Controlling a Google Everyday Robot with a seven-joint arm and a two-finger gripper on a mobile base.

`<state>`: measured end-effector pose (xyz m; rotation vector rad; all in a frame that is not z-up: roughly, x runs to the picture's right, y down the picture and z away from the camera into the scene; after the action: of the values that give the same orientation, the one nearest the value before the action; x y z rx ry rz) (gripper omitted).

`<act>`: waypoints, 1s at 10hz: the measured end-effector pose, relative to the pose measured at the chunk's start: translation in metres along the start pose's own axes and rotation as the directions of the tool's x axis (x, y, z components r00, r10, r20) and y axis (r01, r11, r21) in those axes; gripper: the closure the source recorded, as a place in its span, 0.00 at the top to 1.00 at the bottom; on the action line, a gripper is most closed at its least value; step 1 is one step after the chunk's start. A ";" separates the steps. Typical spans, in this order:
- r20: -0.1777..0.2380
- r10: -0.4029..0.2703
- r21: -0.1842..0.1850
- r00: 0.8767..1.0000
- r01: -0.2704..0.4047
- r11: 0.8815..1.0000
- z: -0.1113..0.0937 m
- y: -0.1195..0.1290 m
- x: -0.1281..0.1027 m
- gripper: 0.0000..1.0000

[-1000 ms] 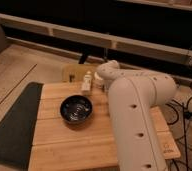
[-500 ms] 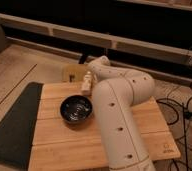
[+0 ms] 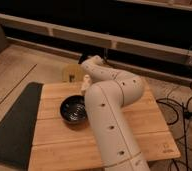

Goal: Wipe the white sponge on the table

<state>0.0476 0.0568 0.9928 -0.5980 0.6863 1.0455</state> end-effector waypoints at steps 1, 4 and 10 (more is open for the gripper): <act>0.005 -0.008 -0.022 1.000 0.008 1.000 -0.002 0.009 0.001 0.00; 0.009 0.010 -0.118 1.000 -0.009 0.993 -0.008 0.038 0.024 0.00; -0.007 0.049 -0.170 0.999 -0.050 0.984 -0.013 0.047 0.064 0.19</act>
<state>0.0233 0.1013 0.9309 -0.7331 0.6208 1.1574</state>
